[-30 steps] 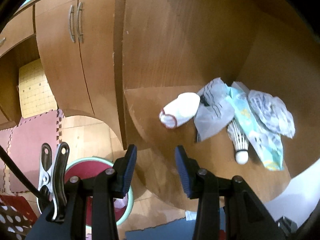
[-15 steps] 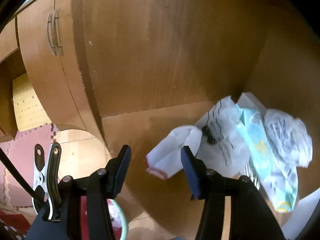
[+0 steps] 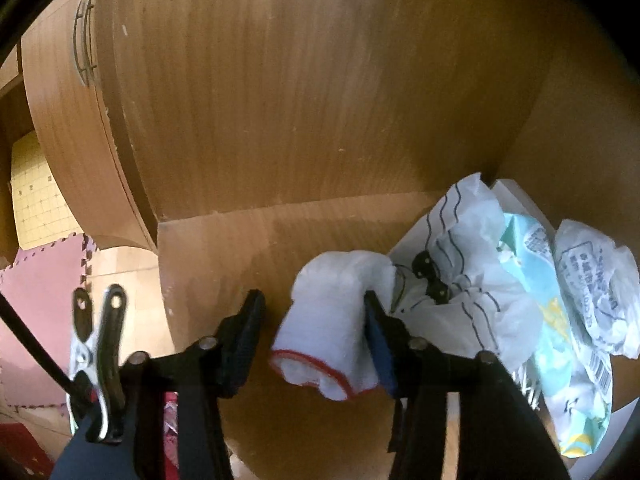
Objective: Collect trash
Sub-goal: 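Close the left gripper on the white rolled cloth with red trim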
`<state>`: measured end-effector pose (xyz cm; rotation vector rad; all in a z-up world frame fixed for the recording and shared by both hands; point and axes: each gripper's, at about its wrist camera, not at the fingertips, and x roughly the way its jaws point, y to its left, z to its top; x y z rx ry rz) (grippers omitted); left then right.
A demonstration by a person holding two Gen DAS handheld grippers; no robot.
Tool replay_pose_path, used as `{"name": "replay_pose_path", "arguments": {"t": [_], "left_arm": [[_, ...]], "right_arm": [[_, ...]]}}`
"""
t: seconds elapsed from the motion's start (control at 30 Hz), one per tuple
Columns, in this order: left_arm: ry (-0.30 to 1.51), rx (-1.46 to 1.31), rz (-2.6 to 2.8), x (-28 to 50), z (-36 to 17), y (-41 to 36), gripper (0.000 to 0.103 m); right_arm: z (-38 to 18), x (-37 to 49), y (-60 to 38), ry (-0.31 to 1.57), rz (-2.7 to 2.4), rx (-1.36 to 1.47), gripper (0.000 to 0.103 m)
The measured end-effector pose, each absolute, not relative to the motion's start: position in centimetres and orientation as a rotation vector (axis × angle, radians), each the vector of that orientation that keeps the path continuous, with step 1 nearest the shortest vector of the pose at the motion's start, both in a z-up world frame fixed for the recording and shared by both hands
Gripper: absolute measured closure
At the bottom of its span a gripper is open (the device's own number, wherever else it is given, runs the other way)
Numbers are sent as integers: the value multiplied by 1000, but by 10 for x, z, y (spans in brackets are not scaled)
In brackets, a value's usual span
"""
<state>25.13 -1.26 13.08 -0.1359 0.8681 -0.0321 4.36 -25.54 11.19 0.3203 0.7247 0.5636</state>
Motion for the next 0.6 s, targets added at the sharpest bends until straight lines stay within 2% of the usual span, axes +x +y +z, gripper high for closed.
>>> {"name": "replay_pose_path", "arguments": {"t": [0.07,0.13,0.6], "left_arm": [[860,-154,-45,247,132,-13,77],[845,-174,-48,242,134,-12,83],[746,-270,-11,168,165,33,85]], "right_arm": [[113,44,-253,724,566,316,63],[112,45,-252,727,569,312,63],[115,47,-228,717,584,293,63]]}}
